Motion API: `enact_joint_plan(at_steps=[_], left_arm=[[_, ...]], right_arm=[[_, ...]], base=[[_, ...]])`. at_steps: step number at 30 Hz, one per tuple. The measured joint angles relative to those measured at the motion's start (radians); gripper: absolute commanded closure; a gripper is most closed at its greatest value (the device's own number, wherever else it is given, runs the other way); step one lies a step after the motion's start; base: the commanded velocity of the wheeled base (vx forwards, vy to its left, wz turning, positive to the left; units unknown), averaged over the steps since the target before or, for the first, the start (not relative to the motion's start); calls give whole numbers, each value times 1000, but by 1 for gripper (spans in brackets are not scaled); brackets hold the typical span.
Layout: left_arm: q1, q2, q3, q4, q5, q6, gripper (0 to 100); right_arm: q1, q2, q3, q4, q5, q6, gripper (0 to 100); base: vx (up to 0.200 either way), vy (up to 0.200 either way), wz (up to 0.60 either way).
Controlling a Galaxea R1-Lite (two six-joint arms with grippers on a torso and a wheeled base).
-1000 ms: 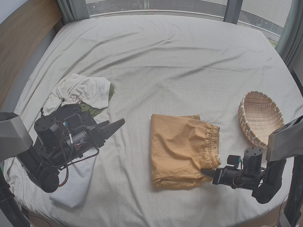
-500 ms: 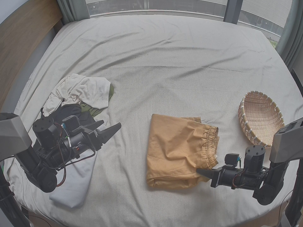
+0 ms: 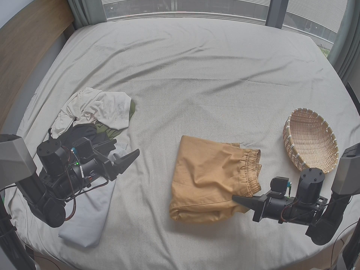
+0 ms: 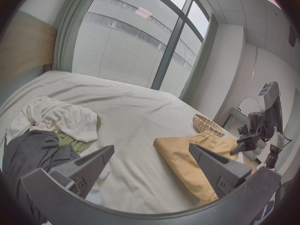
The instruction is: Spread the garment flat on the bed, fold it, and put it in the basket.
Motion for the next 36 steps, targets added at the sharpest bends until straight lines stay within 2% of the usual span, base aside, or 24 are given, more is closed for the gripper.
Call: enact_joint_plan(at_steps=[12,31,36], left_arm=[[8,36,4,0,2,151,0],[6,59,3,0,0,163,0],[5,63,5,0,1,163,0]], right_arm=[[24,-105,-17,1,2,4,100],[73,-317,-78,1,6,20,100],[74,-361,-77,1,37,18,100]], base=[[0,0,0],[0,0,0],[0,0,0]])
